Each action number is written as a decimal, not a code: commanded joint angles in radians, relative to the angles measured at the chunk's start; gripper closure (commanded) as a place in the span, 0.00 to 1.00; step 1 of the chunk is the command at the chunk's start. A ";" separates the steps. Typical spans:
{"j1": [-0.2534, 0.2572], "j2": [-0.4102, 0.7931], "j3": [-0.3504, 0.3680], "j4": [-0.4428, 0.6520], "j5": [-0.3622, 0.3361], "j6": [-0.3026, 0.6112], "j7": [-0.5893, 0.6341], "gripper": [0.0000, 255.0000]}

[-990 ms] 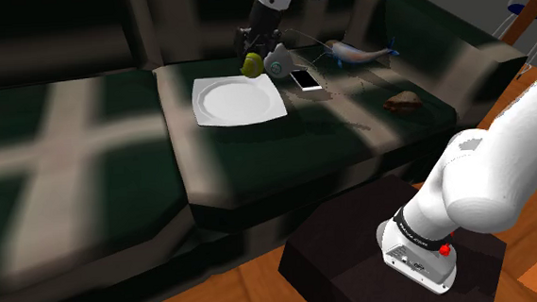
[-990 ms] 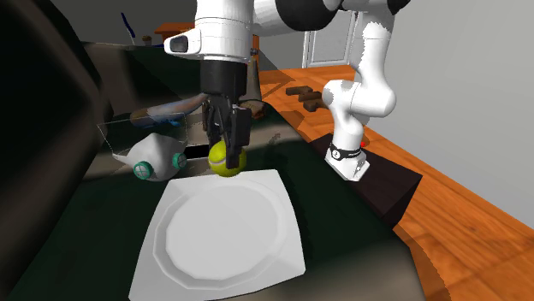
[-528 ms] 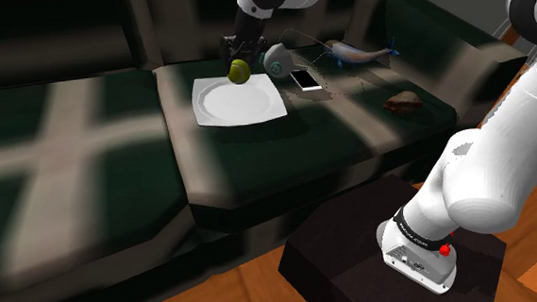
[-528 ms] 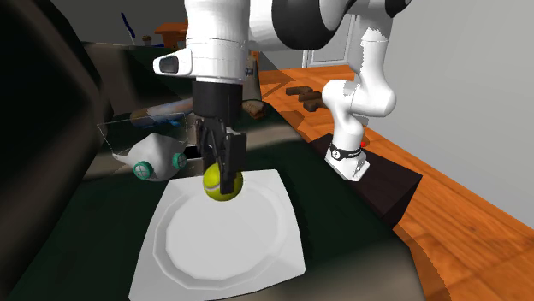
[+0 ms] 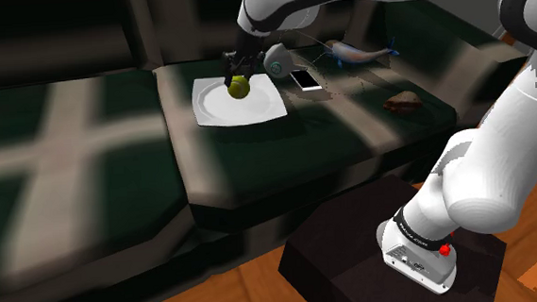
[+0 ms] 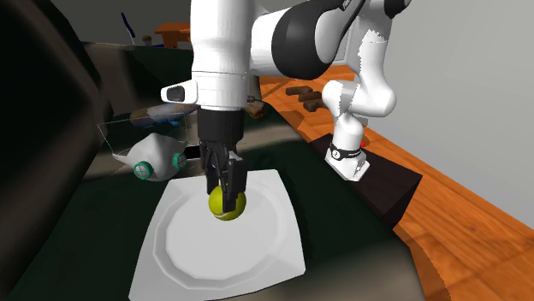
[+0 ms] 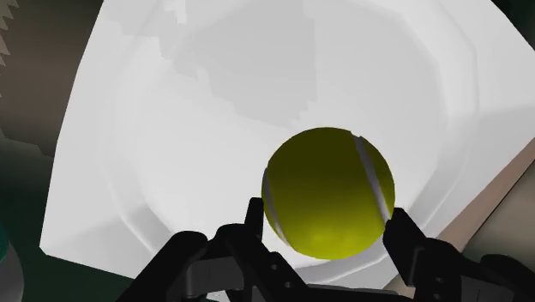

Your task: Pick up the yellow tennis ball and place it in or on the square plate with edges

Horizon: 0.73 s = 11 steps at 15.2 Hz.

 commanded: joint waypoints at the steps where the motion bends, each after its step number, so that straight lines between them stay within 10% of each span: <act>1: 0.001 0.007 0.001 -0.023 0.005 0.030 -0.006 1.00; 9: 0.001 0.007 0.001 -0.023 0.005 0.030 -0.006 1.00; 10: 0.001 0.007 0.001 -0.023 0.005 0.030 -0.006 0.00; 11: 0.001 0.007 0.001 -0.023 0.005 0.030 -0.006 0.00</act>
